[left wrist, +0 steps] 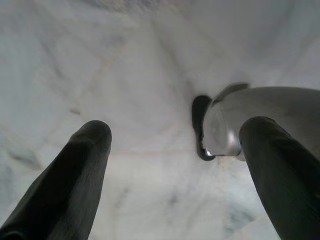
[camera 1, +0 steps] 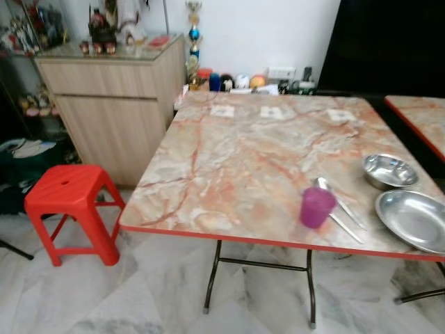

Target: Setting the table

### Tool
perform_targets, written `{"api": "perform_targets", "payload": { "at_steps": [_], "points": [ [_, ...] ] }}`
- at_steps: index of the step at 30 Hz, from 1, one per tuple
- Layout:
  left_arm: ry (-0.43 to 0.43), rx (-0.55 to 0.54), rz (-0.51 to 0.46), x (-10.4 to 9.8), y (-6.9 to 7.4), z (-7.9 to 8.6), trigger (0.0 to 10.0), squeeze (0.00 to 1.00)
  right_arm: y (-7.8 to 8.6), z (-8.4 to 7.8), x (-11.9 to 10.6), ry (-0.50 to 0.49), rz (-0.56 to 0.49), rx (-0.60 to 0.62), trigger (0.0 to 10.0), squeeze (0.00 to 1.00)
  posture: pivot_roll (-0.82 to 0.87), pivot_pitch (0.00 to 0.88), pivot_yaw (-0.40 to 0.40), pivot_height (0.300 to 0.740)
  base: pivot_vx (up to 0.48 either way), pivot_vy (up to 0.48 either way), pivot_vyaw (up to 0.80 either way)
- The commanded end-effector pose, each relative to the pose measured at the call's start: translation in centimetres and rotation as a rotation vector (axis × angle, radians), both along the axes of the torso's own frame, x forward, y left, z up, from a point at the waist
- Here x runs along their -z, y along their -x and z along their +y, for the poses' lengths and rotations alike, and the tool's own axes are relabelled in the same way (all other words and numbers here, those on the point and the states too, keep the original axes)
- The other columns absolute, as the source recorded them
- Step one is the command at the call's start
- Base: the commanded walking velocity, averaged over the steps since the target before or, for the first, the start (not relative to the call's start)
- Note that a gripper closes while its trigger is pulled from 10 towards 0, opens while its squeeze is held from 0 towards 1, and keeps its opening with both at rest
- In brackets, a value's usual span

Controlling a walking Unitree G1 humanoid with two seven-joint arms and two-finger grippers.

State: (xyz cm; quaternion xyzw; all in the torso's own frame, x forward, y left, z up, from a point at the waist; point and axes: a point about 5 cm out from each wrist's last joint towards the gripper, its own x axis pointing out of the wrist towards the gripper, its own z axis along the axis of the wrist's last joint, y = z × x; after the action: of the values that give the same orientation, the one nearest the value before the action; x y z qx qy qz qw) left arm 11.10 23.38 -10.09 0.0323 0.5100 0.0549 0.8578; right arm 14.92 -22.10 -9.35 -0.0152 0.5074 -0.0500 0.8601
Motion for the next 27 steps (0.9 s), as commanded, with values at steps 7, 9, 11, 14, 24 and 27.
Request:
{"api": "perform_targets", "payload": {
  "at_steps": [7, 9, 11, 14, 24, 27],
  "points": [
    [-0.003, 0.023, -0.196, -2.84, -8.24, -1.65, 10.0, 0.00, -7.93, 4.37, -3.32, -0.196, -0.257, 0.131, 10.0, 0.00, 0.05, 0.076, 0.026, 0.740, 0.000, -0.371, 0.00],
    [-0.002, 0.023, -0.196, -2.82, -8.23, -1.67, 10.0, 0.00, -7.92, 4.35, -3.31, -0.196, -0.256, 0.132, 10.0, 0.00, 0.05, 0.076, 0.026, 0.740, 0.000, -0.373, 0.00],
    [-0.002, 0.024, -0.195, -2.82, -8.22, -1.67, 10.0, 0.00, -7.92, 4.36, -3.31, -0.196, -0.256, 0.133, 10.0, 0.00, 0.05, 0.076, 0.026, 0.740, 0.000, -0.354, 0.00],
    [-0.003, 0.014, -0.198, -2.84, -8.26, -1.65, 10.0, 0.00, -7.97, 4.35, -3.34, -0.195, -0.256, 0.132, 10.0, 0.00, 0.05, 0.087, 0.025, 0.740, 0.000, -0.084, 0.00],
    [0.025, 0.011, -0.207, -2.89, -8.45, -1.94, 10.0, 0.00, -8.07, 4.27, -3.41, -0.194, -0.261, 0.138, 10.0, 0.00, 0.05, 0.095, 0.021, 0.740, 0.000, 0.000, 0.00],
    [0.032, 0.013, -0.206, -2.86, -8.43, -2.07, 10.0, 0.00, -8.06, 4.23, -3.40, -0.192, -0.259, 0.141, 10.0, 0.00, 0.05, 0.095, 0.019, 0.740, 0.000, 0.000, 0.00]
  ]
}}
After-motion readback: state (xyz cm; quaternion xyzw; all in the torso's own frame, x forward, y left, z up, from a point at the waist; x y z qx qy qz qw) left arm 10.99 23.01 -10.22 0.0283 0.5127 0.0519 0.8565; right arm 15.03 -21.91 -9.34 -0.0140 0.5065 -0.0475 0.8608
